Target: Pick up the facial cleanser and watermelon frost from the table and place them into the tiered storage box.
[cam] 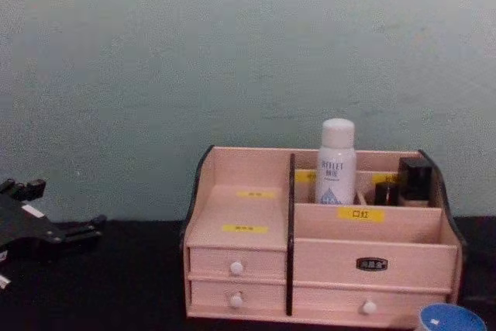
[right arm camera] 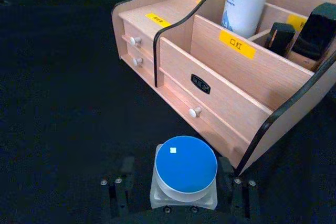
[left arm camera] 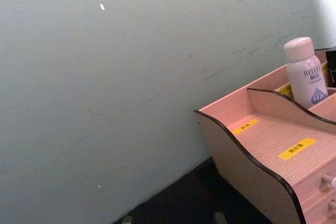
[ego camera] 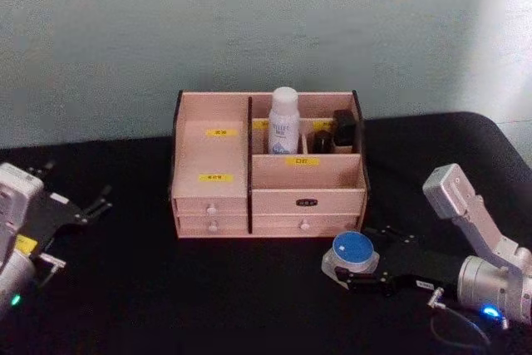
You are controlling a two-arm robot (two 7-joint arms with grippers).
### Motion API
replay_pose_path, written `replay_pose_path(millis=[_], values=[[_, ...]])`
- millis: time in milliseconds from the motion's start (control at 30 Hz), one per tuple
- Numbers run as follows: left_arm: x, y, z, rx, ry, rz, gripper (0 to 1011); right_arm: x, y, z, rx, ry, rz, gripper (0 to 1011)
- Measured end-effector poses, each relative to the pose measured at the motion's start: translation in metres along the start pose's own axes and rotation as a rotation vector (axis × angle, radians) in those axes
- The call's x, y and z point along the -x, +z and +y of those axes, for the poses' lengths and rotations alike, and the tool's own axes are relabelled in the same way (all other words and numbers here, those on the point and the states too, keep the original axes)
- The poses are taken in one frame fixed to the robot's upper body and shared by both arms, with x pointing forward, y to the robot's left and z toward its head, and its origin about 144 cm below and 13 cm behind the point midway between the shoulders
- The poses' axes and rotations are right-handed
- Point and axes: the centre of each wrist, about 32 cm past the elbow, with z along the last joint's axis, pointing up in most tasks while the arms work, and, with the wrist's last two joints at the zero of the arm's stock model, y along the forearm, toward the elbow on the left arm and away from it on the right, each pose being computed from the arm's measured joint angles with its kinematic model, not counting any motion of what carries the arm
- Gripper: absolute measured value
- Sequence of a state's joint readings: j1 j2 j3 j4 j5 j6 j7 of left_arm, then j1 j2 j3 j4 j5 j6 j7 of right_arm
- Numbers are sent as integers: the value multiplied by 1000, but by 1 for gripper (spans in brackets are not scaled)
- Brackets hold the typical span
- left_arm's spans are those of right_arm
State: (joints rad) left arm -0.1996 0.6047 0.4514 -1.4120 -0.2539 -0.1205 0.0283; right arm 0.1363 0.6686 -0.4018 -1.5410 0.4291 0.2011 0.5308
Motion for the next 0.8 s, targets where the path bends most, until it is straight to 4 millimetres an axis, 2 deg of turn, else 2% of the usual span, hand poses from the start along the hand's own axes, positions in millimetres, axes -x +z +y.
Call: replay_pose_path(millis=[800], values=[[0, 0, 0, 0, 0, 0, 1001, -2, -1, 7, 12, -4, 32, 1000]])
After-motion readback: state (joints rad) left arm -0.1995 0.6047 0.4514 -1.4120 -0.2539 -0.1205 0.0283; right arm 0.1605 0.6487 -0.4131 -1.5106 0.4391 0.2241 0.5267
